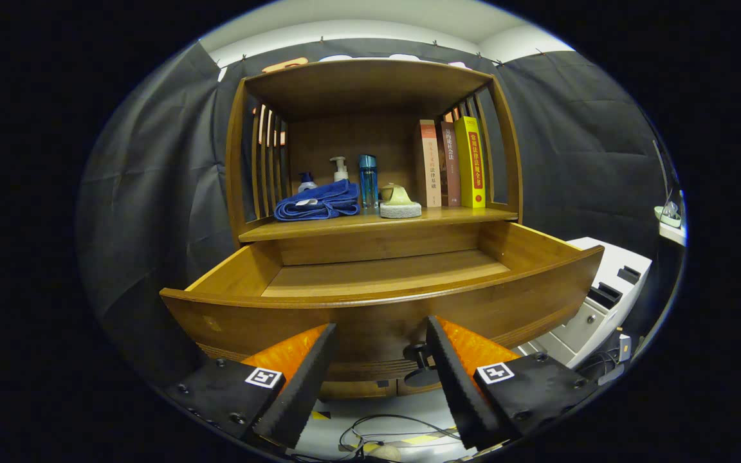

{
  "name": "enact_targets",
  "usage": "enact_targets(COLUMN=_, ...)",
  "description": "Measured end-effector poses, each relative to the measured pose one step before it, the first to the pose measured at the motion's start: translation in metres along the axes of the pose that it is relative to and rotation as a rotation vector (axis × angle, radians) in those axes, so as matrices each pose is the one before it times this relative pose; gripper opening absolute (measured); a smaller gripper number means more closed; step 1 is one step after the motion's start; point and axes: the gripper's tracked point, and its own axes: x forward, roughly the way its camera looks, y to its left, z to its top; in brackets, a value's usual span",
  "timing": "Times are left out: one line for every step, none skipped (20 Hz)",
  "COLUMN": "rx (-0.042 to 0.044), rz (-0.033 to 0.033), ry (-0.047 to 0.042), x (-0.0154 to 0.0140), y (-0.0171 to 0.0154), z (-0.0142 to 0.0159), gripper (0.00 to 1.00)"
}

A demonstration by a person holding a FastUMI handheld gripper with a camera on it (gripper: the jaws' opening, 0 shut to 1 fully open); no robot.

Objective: Pull open the drawer, take out the items inside it, and place them on the countertop above the cabinet.

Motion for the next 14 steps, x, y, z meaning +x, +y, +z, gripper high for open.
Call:
enact_targets(rx=0.01192, rz=-0.00593, ry=0.00233, x=0.00214, y=-0.00075, z=-0.00020, gripper=0.95)
enact_targets(rx=0.00712, rz=-0.00347, ry=0.00132, x=0.00253, y=-0.00004, z=0.00052, gripper=0.95)
enact_targets(rx=0.00123, rz=-0.00133, ry=0.00148, x=0.00237, y=0.00010, z=0.00013, gripper=0.95)
enact_targets(rx=-0.00227, rz=0.00105, ry=-0.00005, x=0.00281, y=0.00073, z=0.00017, gripper=0.95)
enact_targets(rx=-0.00245, rz=0.00331, ry=0.00036, x=0.00128, y=0.00025, z=0.00061, gripper=0.95)
enact_targets(rx=0.00066, rz=0.00180, ry=-0.00069, x=0.00136, y=-0.00028, z=0.00011, gripper=0.95)
enact_targets(rx=0.00207, rz=0.00088, ry=0.00190, x=0.00200, y=-0.00014, z=-0.00009, gripper=0.95)
enact_targets(rx=0.00069, rz=-0.00083, ry=-0.00065, x=0.00240, y=-0.00032, z=0.00014, gripper=0.95)
enact_targets(rx=-0.00363, rz=-0.00121, ry=0.00111, x=0.00397, y=0.00052, z=0.00100, gripper=0.95)
enact_targets(rx=-0.00636, rz=-0.00134, ry=-0.00036, x=0.00373, y=0.00014, z=0.00095, gripper=0.95)
enact_targets(rx=-0.00833, rz=-0.00020, ry=0.00011, x=0.00431, y=0.00081, z=0.00085, gripper=0.95)
enact_targets(rx=-0.01009, rz=0.00063, ry=-0.00154, x=0.00440, y=0.00092, z=0.00146, gripper=0.95)
enact_targets(rx=-0.01176, rz=0.00258, ry=-0.00152, x=0.00602, y=0.00066, z=0.00136, gripper=0.95)
enact_targets(rx=-0.01060, rz=0.00234, ry=-0.00199, x=0.00481, y=0.00053, z=0.00106, gripper=0.95)
